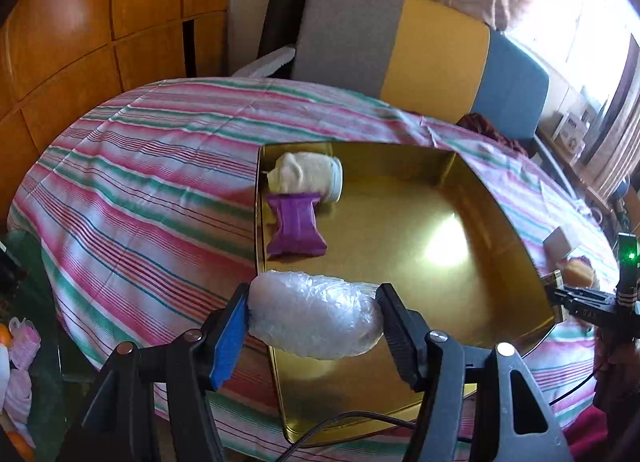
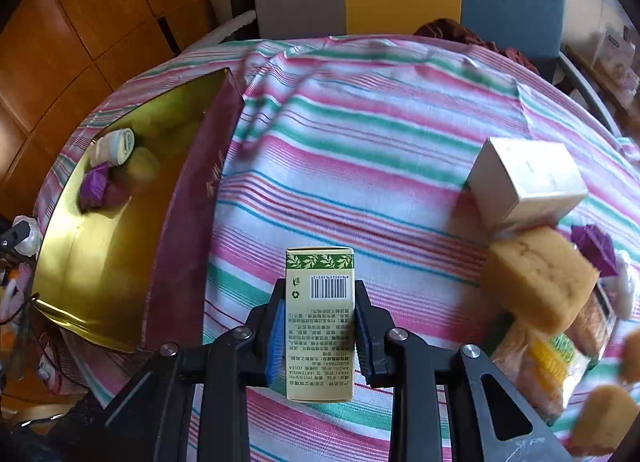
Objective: Organize objects
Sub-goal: 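Place the bundle in the tray with the left tool while the right carries the box toward the tray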
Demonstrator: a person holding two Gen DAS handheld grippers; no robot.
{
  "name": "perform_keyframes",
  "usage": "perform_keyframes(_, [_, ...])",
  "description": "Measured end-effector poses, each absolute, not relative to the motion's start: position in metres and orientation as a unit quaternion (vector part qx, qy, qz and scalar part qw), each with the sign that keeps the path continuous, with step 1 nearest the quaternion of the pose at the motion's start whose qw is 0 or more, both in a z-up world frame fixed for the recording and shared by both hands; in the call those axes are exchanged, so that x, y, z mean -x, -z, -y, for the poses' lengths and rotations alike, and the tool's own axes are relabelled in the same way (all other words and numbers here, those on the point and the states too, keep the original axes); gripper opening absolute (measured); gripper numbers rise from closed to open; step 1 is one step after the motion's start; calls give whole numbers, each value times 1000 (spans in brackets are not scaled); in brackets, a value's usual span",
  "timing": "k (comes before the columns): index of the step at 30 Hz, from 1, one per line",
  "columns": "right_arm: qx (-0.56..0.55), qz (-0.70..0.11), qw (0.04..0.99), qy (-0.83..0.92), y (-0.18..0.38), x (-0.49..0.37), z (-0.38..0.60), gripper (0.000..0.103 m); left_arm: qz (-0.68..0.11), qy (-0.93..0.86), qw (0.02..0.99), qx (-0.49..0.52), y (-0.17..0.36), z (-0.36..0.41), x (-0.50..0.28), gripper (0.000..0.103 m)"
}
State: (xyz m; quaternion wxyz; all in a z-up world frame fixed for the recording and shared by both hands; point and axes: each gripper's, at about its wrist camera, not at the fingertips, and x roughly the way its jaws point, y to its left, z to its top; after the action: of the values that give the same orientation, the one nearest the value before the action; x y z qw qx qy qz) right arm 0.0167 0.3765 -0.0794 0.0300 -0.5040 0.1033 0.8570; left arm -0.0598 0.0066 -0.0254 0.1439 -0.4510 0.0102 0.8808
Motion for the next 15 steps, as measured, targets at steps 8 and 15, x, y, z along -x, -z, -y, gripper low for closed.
perform_keyframes(8, [503,-122,20,-856,91,-16,-388,30,-47,-877,131,461,38,-33,96,63])
perform_keyframes(15, [505,-129,22,-854,92,-13,-389,30,-103,-862,111,483,69,-59,129,67])
